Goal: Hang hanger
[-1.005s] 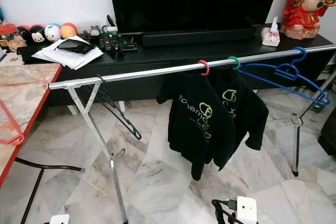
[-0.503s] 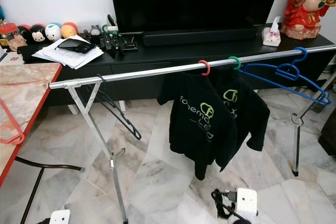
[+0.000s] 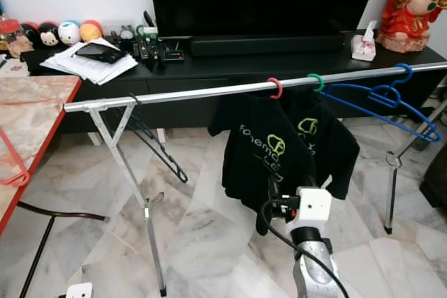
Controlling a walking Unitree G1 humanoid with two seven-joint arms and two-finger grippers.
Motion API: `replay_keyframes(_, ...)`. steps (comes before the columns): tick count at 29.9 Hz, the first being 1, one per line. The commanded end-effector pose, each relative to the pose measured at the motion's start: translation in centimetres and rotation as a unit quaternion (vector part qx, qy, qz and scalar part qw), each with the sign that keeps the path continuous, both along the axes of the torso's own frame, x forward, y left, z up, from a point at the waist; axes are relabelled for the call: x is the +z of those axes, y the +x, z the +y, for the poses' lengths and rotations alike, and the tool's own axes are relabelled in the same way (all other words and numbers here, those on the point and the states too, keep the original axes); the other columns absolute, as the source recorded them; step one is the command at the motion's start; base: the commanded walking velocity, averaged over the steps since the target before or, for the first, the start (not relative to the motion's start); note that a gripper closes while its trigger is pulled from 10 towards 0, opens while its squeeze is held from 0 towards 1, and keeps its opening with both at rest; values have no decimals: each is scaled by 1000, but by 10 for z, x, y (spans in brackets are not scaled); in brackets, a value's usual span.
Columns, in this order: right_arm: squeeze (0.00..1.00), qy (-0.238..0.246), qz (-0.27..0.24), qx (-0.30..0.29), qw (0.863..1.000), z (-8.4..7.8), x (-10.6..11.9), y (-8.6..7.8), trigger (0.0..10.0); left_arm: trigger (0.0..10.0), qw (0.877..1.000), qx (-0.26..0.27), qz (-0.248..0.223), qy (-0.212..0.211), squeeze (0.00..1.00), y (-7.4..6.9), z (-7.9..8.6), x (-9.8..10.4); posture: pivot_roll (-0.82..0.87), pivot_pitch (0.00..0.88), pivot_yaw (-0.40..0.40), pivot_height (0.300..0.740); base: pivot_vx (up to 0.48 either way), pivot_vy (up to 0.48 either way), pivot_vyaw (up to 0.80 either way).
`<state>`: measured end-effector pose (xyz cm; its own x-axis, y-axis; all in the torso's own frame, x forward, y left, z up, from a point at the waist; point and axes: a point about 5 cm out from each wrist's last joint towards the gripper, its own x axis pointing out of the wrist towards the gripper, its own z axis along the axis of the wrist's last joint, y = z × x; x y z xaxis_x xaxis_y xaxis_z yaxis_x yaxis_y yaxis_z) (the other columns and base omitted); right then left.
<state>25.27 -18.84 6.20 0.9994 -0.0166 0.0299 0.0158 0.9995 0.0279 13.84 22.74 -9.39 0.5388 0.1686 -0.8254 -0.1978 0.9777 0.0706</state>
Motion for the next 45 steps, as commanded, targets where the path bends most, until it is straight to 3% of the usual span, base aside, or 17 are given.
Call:
replay_keyframes(1,0,3,12,-6,1000,-2,-2,-1,10000,10000,1000,9,3,-4,0,-5,0,-2,-62,0,-27,740,0,0,0)
replay_keyframes(9,0,2,9,10,1000,0,12,14,10000,10000,1000,-10,11,0,0,-9,0,-3,-67,0,-32,740,0,-32,0)
replay_keyframes(25,0,3,14,30,999,9,22,25,10000,10000,1000,-5,14,-1,0,-12,1,-4,-66,0,-35,740,0,-399,0)
replay_keyframes(45,0,-11,43,75,996,14,24,39,10000,10000,1000,8,11,-10,0,-10,1,-3,-65,0,-36,740,82,0,0)
